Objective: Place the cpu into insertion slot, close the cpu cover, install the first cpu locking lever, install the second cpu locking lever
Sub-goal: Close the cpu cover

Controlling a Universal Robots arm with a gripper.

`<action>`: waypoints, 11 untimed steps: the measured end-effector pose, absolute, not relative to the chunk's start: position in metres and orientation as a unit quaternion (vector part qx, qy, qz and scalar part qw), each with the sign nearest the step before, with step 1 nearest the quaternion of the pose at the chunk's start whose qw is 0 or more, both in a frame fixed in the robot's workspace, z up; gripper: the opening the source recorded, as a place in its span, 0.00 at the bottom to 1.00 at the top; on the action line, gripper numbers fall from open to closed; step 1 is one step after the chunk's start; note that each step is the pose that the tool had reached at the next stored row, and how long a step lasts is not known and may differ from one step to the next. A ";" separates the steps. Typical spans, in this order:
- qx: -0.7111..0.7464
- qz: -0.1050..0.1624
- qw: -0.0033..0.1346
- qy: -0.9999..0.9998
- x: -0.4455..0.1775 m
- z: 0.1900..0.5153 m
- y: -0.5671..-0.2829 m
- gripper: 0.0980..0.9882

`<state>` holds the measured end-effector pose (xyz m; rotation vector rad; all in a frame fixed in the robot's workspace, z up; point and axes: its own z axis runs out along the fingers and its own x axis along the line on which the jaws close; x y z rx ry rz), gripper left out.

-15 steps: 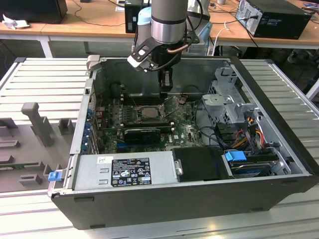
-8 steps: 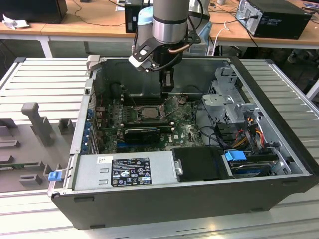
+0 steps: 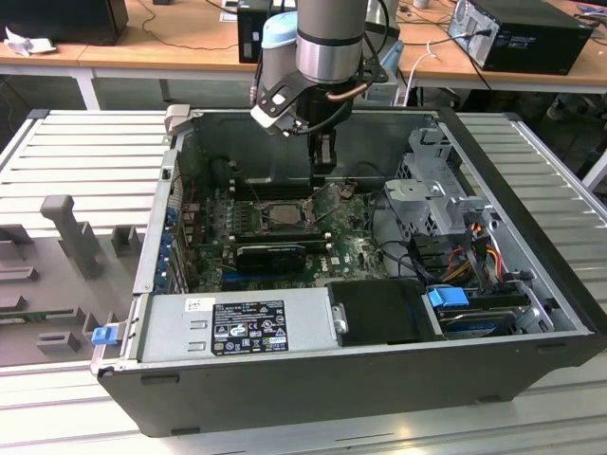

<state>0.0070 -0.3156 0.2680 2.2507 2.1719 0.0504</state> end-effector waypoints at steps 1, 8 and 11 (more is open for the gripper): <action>0.720 0.016 0.007 0.694 0.008 0.268 -0.316 0.01; 0.720 0.015 0.006 0.694 0.015 0.268 -0.316 0.01; 0.720 0.015 0.006 0.694 0.017 0.268 -0.316 0.01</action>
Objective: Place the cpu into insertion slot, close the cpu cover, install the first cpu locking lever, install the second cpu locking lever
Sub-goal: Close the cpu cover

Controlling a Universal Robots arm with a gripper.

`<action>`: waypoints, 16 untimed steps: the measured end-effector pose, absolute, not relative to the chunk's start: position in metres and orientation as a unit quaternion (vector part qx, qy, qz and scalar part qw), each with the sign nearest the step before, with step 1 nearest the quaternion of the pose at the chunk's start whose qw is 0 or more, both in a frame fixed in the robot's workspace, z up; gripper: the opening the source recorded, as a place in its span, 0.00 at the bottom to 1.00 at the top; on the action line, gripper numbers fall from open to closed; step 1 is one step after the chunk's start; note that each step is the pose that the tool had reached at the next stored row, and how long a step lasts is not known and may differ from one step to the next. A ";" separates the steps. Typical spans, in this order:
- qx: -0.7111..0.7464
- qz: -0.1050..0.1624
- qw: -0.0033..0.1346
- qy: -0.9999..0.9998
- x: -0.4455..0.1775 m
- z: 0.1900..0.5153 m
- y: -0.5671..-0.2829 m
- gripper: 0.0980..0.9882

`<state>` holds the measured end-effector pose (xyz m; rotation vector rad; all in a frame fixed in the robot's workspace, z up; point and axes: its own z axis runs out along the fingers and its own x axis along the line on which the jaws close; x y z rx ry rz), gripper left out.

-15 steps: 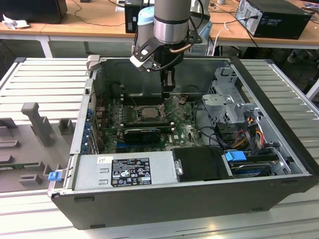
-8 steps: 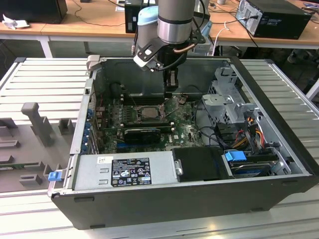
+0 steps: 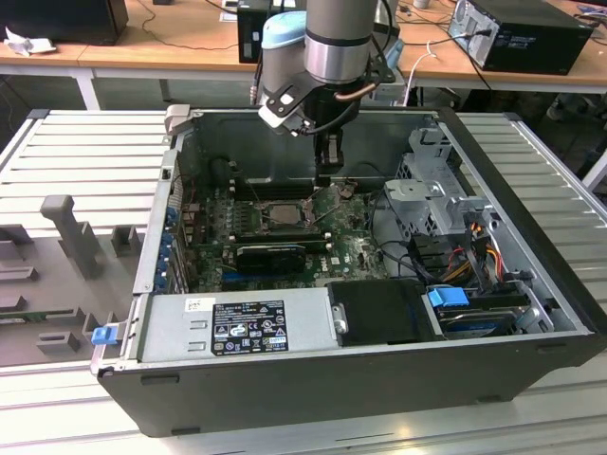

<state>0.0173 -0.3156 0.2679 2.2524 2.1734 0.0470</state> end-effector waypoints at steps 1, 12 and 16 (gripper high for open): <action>0.720 0.015 0.005 0.694 0.018 0.268 -0.316 0.01; 0.720 0.013 0.004 0.694 0.036 0.268 -0.316 0.01; 0.720 0.013 0.003 0.694 0.044 0.268 -0.316 0.01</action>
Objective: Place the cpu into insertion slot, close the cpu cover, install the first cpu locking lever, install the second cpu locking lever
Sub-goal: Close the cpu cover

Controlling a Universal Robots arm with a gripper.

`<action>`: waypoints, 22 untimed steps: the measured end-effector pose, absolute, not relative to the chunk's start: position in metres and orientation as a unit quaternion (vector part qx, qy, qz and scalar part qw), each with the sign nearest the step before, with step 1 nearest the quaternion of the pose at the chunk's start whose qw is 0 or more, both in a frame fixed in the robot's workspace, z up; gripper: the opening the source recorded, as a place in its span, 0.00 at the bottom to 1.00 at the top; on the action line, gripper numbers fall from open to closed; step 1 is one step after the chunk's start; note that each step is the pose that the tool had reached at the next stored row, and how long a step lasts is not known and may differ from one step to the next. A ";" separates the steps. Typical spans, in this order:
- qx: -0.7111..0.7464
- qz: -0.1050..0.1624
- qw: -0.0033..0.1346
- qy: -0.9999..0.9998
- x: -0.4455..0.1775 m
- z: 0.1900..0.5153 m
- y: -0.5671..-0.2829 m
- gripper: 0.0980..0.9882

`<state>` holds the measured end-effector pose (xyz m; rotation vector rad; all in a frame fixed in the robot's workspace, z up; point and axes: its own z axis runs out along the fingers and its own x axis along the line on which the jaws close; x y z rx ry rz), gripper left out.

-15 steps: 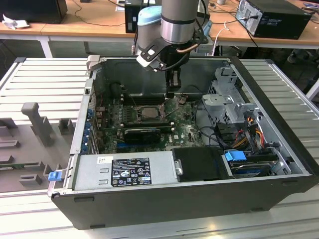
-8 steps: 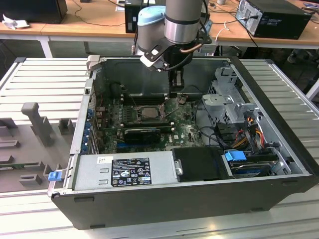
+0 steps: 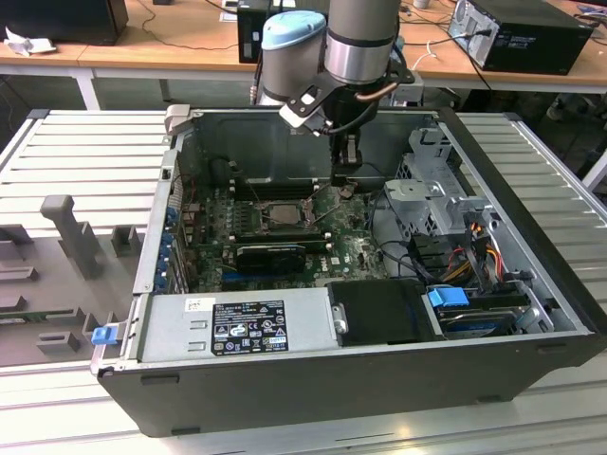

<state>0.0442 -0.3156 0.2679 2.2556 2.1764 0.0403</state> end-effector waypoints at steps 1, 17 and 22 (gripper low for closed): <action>0.720 0.013 0.003 0.694 0.046 0.268 -0.316 0.01; 0.711 0.013 0.003 0.704 0.063 0.248 -0.316 0.01; 0.710 0.013 0.003 0.704 0.058 0.247 -0.316 0.01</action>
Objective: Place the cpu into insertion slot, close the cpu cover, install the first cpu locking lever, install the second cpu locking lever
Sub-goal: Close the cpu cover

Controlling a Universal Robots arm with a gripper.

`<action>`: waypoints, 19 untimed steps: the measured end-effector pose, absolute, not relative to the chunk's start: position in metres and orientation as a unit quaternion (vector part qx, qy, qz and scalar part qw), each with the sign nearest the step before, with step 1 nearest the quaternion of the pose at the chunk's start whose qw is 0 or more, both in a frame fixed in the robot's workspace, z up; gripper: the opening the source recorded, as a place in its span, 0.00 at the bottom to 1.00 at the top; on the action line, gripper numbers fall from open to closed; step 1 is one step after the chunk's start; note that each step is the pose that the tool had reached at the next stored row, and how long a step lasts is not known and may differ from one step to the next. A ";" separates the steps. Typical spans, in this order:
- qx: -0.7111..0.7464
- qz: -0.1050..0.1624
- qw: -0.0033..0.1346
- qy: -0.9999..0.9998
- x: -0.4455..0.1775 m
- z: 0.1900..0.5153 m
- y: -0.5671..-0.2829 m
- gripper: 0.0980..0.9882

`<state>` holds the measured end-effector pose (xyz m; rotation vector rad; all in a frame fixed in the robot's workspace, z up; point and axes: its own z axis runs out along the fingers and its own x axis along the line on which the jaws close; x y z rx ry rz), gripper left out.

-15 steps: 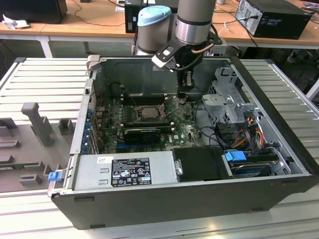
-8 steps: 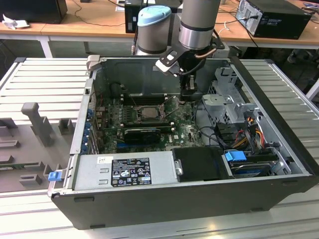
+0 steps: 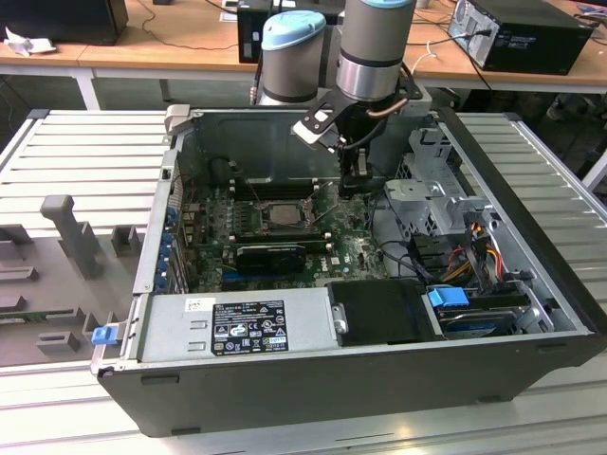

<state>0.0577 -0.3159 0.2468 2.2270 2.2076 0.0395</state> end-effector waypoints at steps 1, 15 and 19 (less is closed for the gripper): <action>0.710 0.013 0.003 0.704 0.057 0.247 -0.316 0.01; 0.710 0.013 0.003 0.704 0.048 0.247 -0.316 0.01; 0.710 0.013 0.003 0.704 0.045 0.247 -0.316 0.01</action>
